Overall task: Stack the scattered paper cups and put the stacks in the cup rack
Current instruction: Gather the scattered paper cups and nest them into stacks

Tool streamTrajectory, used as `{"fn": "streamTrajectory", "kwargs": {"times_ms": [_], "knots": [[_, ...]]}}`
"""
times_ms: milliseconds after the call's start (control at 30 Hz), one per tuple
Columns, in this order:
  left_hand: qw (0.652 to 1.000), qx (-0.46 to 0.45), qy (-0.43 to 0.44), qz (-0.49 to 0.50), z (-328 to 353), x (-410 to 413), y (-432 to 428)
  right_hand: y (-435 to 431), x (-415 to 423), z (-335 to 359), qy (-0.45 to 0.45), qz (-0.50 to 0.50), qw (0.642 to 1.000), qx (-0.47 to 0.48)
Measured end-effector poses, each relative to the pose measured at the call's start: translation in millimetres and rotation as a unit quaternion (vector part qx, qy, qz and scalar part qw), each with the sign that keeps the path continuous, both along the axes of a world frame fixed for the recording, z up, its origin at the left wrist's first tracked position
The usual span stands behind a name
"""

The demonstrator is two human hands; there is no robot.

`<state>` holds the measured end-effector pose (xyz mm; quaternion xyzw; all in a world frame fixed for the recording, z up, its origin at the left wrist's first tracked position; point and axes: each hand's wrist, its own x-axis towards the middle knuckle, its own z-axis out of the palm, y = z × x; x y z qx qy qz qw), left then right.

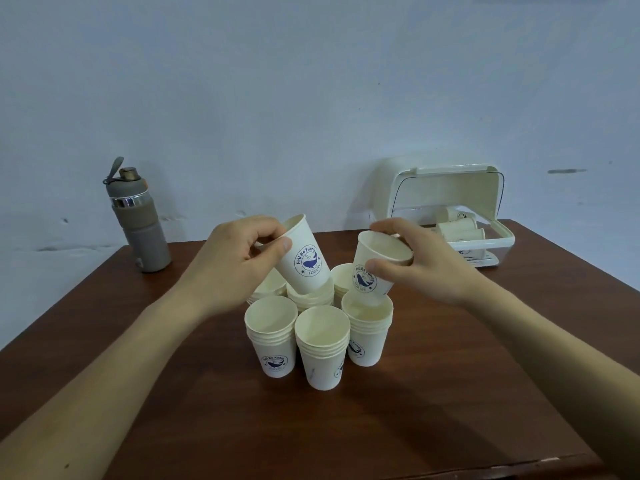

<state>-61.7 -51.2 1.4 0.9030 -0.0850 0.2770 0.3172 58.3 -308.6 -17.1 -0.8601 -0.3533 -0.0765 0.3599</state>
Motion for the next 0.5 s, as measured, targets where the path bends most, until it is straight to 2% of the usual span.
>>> {"fn": "streamTrajectory", "kwargs": {"times_ms": [500], "knots": [[1.000, -0.012, -0.013, 0.003, -4, 4, 0, 3, 1, -46, -0.003, 0.057, 0.993, -0.106]]}}
